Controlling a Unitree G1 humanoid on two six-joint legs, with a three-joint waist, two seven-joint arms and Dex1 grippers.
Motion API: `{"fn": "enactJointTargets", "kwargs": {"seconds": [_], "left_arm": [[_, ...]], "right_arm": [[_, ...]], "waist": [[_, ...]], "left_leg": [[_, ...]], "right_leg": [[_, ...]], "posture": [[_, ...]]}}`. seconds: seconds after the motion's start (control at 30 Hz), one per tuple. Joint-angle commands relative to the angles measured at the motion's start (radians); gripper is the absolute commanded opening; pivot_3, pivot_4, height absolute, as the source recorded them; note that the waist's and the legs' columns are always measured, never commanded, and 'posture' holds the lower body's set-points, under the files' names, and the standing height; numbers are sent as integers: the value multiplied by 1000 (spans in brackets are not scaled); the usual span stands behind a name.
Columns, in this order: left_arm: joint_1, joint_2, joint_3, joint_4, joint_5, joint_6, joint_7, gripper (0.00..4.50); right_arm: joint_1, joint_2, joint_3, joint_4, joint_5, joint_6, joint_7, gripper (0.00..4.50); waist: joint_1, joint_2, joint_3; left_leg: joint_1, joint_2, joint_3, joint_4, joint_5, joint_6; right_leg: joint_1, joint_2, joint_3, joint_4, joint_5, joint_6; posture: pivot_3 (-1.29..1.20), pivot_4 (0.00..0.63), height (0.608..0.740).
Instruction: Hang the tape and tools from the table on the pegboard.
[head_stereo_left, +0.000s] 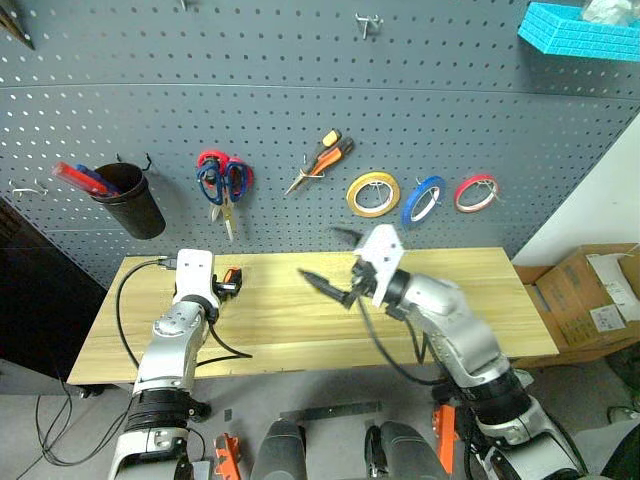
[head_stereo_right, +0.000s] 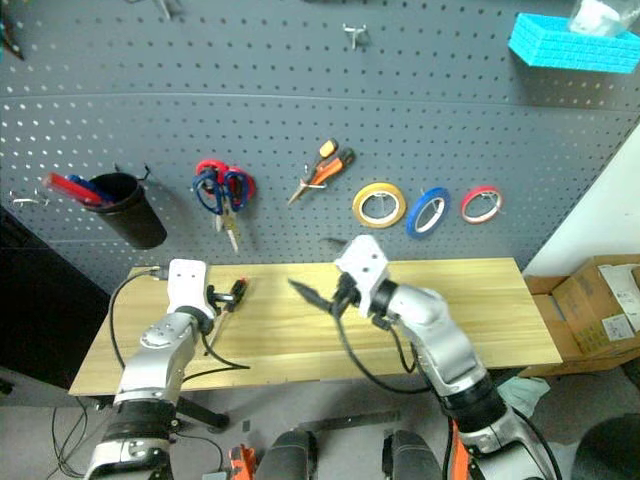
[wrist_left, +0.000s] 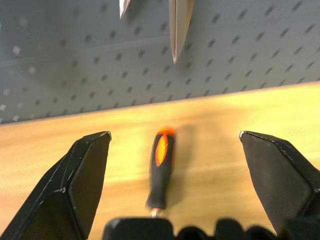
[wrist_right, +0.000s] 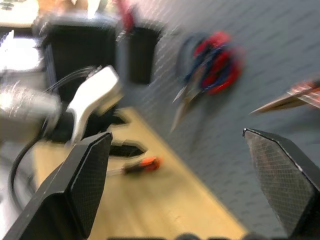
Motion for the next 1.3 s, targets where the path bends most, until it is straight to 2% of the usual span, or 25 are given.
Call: {"fn": "enactJointTargets", "kwargs": {"seconds": [0.03, 0.23, 0.37, 0.5, 0.6, 0.7, 0.87, 1.0, 1.17, 1.3], "left_arm": [[-100, 51, -7, 131, 12, -26, -49, 4443], [-284, 113, -20, 506, 23, -147, -159, 4443], [-362, 112, -28, 700, 24, -189, -227, 4443], [-413, 113, -10, 828, 11, -188, -249, 4443], [-430, 115, -6, 875, 10, -180, -262, 4443], [-431, 117, -12, 889, 19, -190, -259, 3843], [-429, 115, -14, 875, 17, -184, -265, 2126], [-429, 118, -15, 857, 16, -176, -269, 920], [-403, 120, -50, 817, 48, -199, -266, 888], [-242, 130, -149, 527, 113, -212, -302, 888]], "right_arm": [[-93, 63, 25, 81, -35, -12, 1, 4500], [-178, 160, 39, 178, -58, 16, -6, 4500], [-144, 165, 24, 105, -56, 78, -18, 4500], [-88, 141, 26, 18, -58, 143, -26, 4500], [-59, 122, 29, -32, -56, 181, -28, 4500], [-28, 103, 40, -62, -68, 200, -33, 4500], [-21, 108, 46, -66, -73, 201, -38, 4500], [-41, 116, 41, -37, -73, 182, -33, 4500], [-61, 122, 21, -7, -64, 152, -25, 4500], [-3, 113, -69, -134, 70, 197, 19, 4500]], "waist": [[2, 0, 11], [1, 1, 53], [-2, 1, 78], [-10, 0, 92], [-23, 2, 104], [-36, 3, 111], [-52, 4, 112], [-52, 4, 113], [-52, 4, 112], [-50, 3, 111]], "left_leg": [[0, 0, 0, 0, 0, 0], [-1, 0, 0, 0, 1, 1], [-4, -1, 0, -2, -1, 1], [-18, -1, -1, 0, -3, 1], [-18, -1, -3, -1, -3, 1], [-18, -1, -2, -1, -3, 1], [-17, 0, -2, -1, -2, 1], [-17, -1, -2, -1, -2, 1], [-17, -1, -1, -1, -2, 1], [-17, -1, 0, -3, -2, 1]], "right_leg": [[-1, 0, 0, 2, -1, -1], [-2, 0, -1, 3, -3, -3], [-4, -1, -1, 4, -5, 3], [-19, -1, -2, 9, -5, 3], [-20, -1, -3, 10, -6, 4], [-20, -1, -2, 10, -7, 6], [-20, -1, -2, 10, -7, 6], [-20, -1, -2, 10, -7, 6], [-20, -1, -2, 9, -7, 6], [-20, -2, -1, 9, -7, 6]], "posture": [[127, 238, 740], [90, 296, 740], [60, 333, 740], [34, 348, 740], [23, 352, 740], [13, 361, 740], [28, 350, 740], [35, 340, 740], [49, 305, 740], [72, 267, 740]]}}
